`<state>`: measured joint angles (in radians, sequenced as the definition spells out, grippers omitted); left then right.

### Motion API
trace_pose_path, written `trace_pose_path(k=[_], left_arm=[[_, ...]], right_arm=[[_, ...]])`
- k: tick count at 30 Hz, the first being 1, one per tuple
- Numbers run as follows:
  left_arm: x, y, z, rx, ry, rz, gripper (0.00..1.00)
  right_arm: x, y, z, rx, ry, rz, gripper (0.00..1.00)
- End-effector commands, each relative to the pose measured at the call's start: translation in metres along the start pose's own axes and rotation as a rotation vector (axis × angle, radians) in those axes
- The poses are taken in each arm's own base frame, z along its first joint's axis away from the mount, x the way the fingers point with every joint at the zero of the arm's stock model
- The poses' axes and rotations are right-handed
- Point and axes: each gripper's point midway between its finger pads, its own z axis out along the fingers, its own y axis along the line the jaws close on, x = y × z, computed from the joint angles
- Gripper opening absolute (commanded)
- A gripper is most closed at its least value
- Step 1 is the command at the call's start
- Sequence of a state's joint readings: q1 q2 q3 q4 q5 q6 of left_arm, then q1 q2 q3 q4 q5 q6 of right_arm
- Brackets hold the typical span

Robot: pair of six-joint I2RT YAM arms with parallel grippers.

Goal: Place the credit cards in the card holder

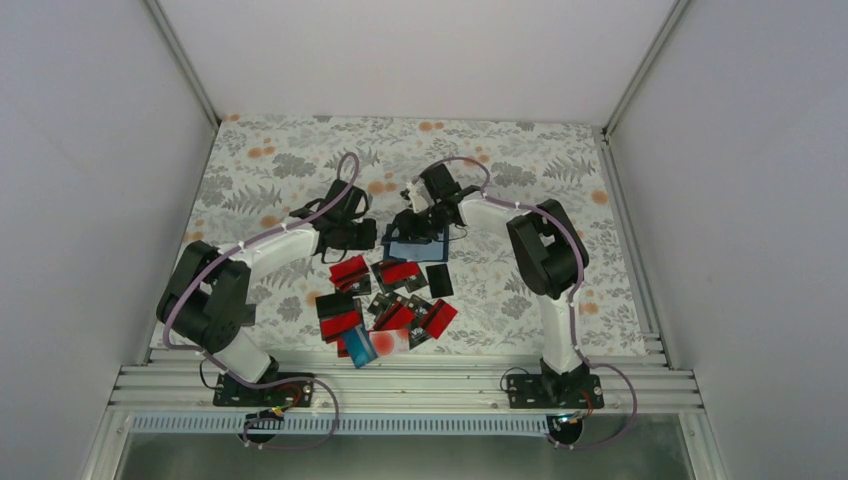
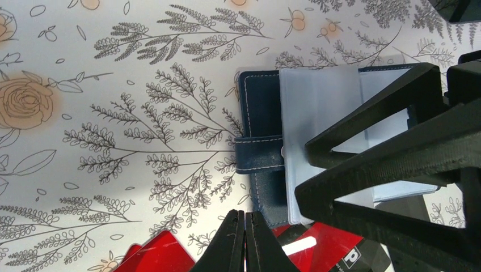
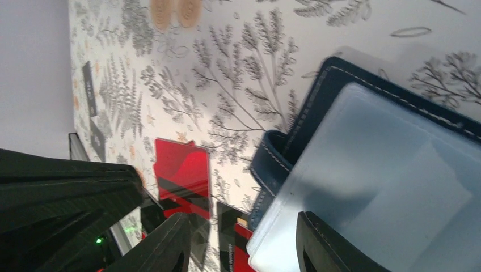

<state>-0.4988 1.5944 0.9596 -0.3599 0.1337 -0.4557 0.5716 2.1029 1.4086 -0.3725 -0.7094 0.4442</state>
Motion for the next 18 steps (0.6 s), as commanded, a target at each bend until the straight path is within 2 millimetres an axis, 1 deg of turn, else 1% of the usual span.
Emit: trace_pose_path(k=[1,3,6,9,11,13,15,18], left_arm=[[-0.009,-0.005,-0.002,0.040,-0.042,0.013,0.03],[-0.009,-0.003,-0.004,0.038,-0.048,0.002,0.03],[-0.011,-0.001,-0.009,0.037,-0.065,-0.008,0.03],[-0.011,-0.001,-0.015,0.042,-0.079,-0.010,0.03],[-0.011,-0.004,-0.019,0.057,-0.085,-0.008,0.03],[-0.010,-0.007,-0.023,0.074,-0.090,-0.005,0.03],[-0.010,-0.008,-0.028,0.084,-0.099,-0.004,0.03],[-0.008,-0.011,-0.036,0.099,-0.112,0.008,0.03]], right_arm=[[-0.012,0.033,-0.004,-0.104,-0.002,-0.051,0.49],[-0.014,0.045,-0.004,-0.166,0.016,-0.072,0.50],[-0.020,0.064,-0.010,-0.237,0.020,-0.112,0.50],[-0.028,0.080,-0.020,-0.270,0.011,-0.153,0.51],[-0.035,0.085,-0.029,-0.263,-0.009,-0.172,0.51],[-0.043,0.085,-0.039,-0.218,-0.046,-0.180,0.51],[-0.050,0.074,-0.051,-0.109,-0.105,-0.176,0.51],[-0.048,0.052,-0.069,0.053,-0.175,-0.168,0.51]])
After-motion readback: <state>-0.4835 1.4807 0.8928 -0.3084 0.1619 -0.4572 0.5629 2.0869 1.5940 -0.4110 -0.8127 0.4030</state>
